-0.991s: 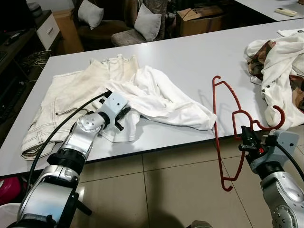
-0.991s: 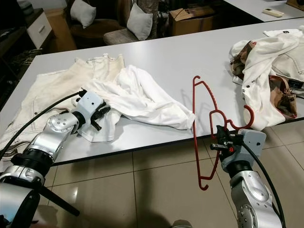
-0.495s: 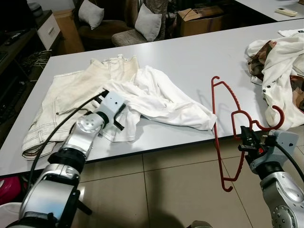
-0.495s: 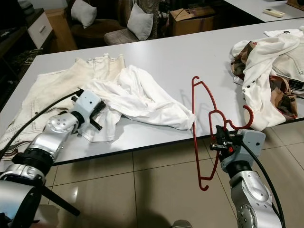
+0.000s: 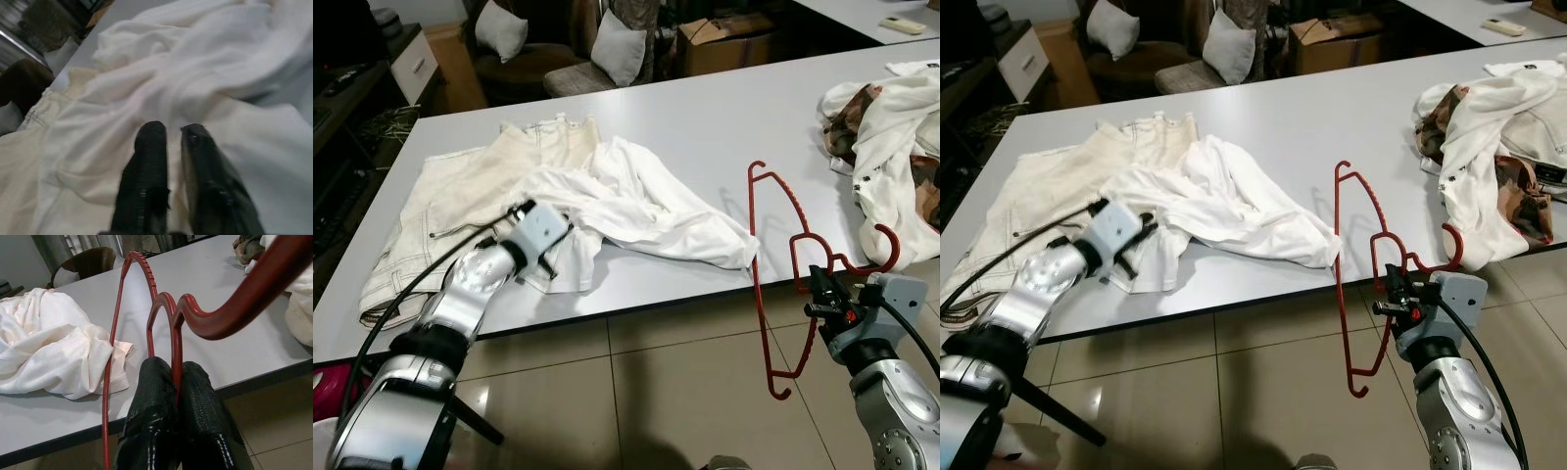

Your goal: Hang hanger

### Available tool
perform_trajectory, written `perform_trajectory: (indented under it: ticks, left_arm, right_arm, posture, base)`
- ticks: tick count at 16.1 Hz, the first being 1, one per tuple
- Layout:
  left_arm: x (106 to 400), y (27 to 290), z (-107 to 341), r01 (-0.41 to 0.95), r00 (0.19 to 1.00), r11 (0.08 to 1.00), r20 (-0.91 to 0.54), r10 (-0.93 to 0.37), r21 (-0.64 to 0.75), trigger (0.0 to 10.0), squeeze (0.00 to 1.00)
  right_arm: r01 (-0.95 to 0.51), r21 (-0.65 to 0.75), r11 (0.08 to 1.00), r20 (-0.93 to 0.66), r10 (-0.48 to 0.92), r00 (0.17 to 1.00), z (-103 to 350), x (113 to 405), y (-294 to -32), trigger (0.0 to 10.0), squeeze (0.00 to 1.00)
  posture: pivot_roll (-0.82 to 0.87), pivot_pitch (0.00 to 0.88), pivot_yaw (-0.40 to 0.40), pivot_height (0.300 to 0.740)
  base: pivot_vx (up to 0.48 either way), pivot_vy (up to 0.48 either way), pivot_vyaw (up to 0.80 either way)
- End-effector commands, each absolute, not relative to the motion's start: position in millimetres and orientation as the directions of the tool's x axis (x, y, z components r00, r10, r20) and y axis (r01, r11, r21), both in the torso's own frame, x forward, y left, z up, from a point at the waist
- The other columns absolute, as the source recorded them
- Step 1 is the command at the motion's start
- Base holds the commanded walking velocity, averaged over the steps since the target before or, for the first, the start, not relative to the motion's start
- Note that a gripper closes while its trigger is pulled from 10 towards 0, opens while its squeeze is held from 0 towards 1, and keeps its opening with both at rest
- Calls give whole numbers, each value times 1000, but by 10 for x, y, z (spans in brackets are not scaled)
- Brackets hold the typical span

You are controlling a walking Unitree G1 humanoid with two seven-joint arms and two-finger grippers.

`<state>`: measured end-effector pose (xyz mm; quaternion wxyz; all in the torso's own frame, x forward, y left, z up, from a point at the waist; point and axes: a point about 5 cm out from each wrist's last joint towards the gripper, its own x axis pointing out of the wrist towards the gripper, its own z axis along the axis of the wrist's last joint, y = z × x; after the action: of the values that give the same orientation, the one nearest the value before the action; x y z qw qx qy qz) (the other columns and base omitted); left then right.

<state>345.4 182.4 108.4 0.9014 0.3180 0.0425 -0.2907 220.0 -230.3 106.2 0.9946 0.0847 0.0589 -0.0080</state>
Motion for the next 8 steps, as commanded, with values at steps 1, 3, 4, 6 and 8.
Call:
perform_trajectory:
  ticks: [1, 3, 4, 6, 8]
  left_arm:
    - [3433, 1797, 1102, 575, 804, 582, -266, -532, 575, 10000, 1000]
    - [3438, 1753, 1104, 569, 804, 573, -254, -538, 590, 10000, 1000]
    - [3444, 1745, 1104, 563, 807, 568, -250, -535, 601, 10000, 1000]
    - [3474, 1707, 1104, 544, 817, 549, -252, -518, 635, 10000, 1000]
    - [3496, 1671, 1082, 554, 812, 534, -275, -514, 639, 10000, 200]
  right_arm:
    - [4, 179, 984, -136, 21, 991, 1033, 2208, -2240, 10000, 0]
    - [0, 178, 984, -136, 25, 990, 1036, 2214, -2241, 10000, 0]
    - [-1, 178, 984, -136, 26, 990, 1036, 2215, -2239, 10000, 0]
    - [-5, 175, 985, -136, 29, 990, 1040, 2220, -2244, 10000, 0]
    - [0, 172, 985, -130, 23, 991, 1050, 2221, -2258, 10000, 0]
  posture:
    - [-247, 0, 136, 740]
    - [-248, 0, 131, 740]
    - [-248, 0, 131, 740]
    - [-255, 0, 137, 740]
    - [-263, 0, 145, 740]
  base:
    - [0, 0, 0]
    - [0, 0, 0]
    - [0, 0, 0]
    - [0, 0, 0]
    - [0, 0, 0]
